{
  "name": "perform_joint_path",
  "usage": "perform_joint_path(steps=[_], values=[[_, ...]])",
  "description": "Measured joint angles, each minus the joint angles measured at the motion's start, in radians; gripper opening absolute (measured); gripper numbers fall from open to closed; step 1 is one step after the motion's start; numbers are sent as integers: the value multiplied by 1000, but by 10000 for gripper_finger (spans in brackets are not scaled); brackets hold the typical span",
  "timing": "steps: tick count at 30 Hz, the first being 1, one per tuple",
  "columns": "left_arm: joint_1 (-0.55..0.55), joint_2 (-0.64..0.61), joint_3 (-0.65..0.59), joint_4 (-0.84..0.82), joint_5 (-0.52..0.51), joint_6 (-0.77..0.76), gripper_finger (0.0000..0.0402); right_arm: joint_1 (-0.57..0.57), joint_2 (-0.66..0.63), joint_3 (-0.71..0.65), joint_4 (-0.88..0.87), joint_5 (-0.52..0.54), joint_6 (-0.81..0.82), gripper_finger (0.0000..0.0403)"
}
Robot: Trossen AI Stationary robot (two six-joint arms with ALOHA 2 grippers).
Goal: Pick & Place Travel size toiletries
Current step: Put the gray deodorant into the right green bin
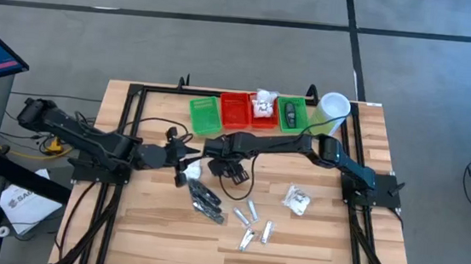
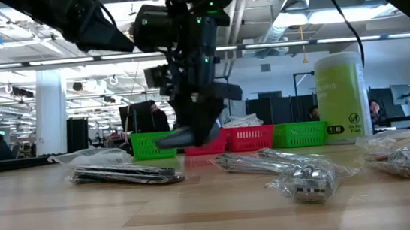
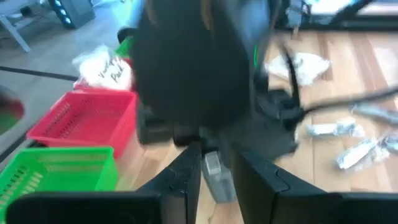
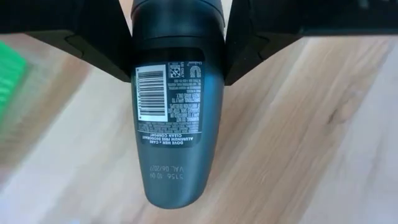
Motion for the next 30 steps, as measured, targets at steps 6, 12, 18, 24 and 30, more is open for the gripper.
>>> perform_joint_path(steps=[6, 12, 18, 24, 30], values=[[0, -3, -1, 1, -6, 0, 80, -10, -17, 55, -86, 0, 44, 200], [0, -3, -1, 3, -9, 0, 80, -18, -77, 62, -119, -41, 114, 202], [-1, -4, -1, -3, -10, 0, 80, -41, -132, 61, -173, -51, 210, 202], [-5, -4, -1, -12, -10, 0, 80, -74, -180, 61, -205, -51, 291, 202], [-5, -4, -1, -27, -11, -2, 80, -112, -223, 59, -250, -55, 382, 203]])
